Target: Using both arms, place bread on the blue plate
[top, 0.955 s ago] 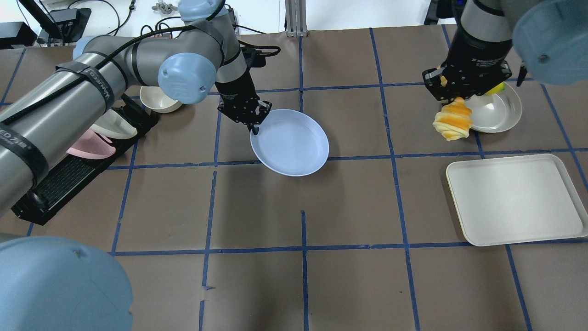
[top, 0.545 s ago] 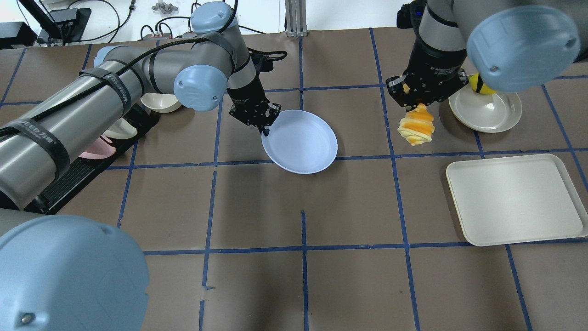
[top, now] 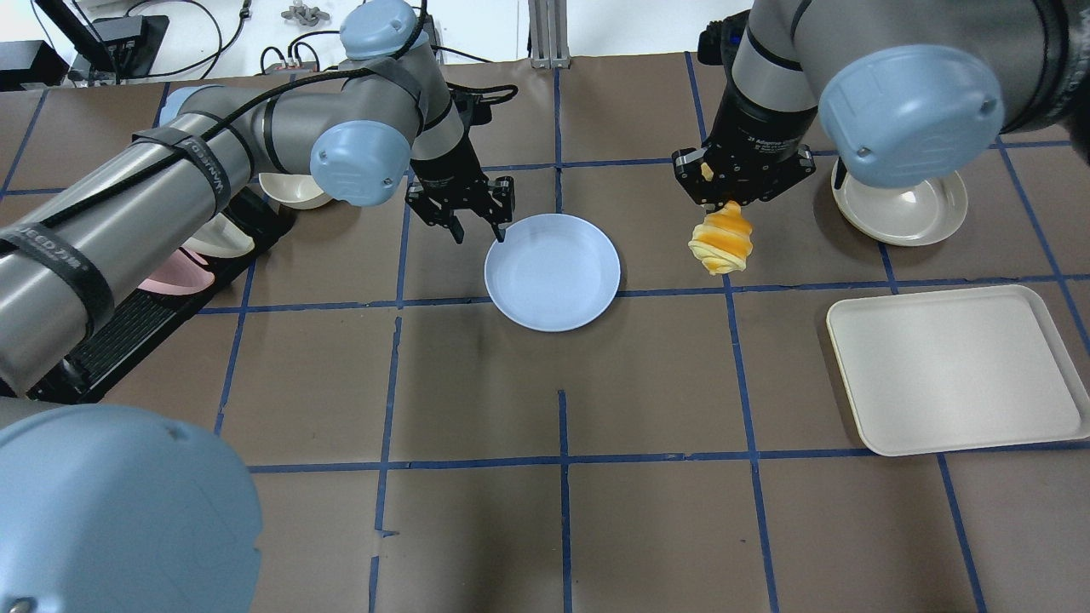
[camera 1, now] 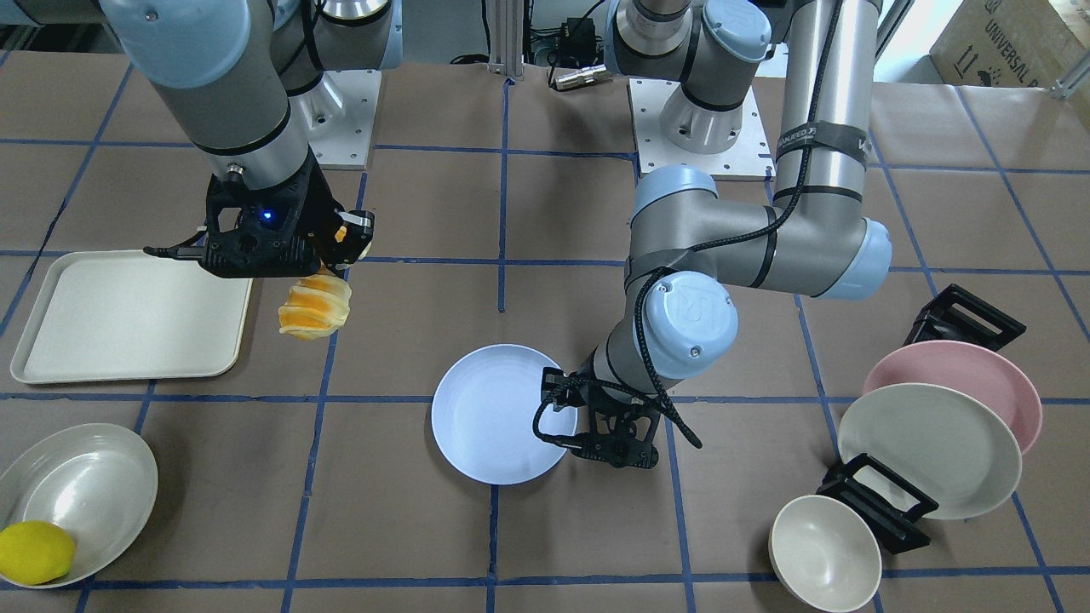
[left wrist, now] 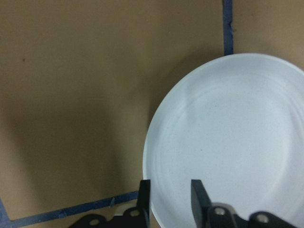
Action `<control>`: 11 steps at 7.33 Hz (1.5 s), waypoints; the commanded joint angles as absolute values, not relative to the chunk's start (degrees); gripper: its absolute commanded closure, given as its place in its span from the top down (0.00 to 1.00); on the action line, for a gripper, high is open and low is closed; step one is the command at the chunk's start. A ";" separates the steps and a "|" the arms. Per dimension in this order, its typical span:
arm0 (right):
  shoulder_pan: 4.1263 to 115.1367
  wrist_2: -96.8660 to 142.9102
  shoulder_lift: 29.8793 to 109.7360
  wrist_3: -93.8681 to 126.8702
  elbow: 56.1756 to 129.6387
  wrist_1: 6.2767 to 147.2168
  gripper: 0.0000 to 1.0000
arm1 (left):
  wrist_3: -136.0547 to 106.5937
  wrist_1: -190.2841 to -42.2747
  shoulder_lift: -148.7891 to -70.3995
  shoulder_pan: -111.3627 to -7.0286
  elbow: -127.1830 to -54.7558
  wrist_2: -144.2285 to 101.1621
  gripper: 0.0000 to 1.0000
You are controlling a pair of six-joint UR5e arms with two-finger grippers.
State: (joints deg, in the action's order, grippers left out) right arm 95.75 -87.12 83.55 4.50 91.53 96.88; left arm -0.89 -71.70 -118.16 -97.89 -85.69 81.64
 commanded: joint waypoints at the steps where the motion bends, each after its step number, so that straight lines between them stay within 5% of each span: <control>1: 98.16 -85.62 82.45 8.85 93.76 101.12 0.16 | 1.56 -77.99 -110.00 -94.24 -86.57 85.95 1.00; 6: 105.98 -85.52 73.67 13.62 98.26 118.37 0.16 | 5.89 -93.05 -92.66 -91.67 -85.77 90.96 1.00; 11: 109.86 -88.32 62.60 13.62 92.29 127.52 0.17 | 5.71 -88.34 -93.08 -90.97 -86.31 88.06 1.00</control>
State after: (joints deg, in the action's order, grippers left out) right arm 109.29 -87.07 65.36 13.62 93.80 125.77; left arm 5.60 -89.80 -93.02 -91.00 -86.42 88.35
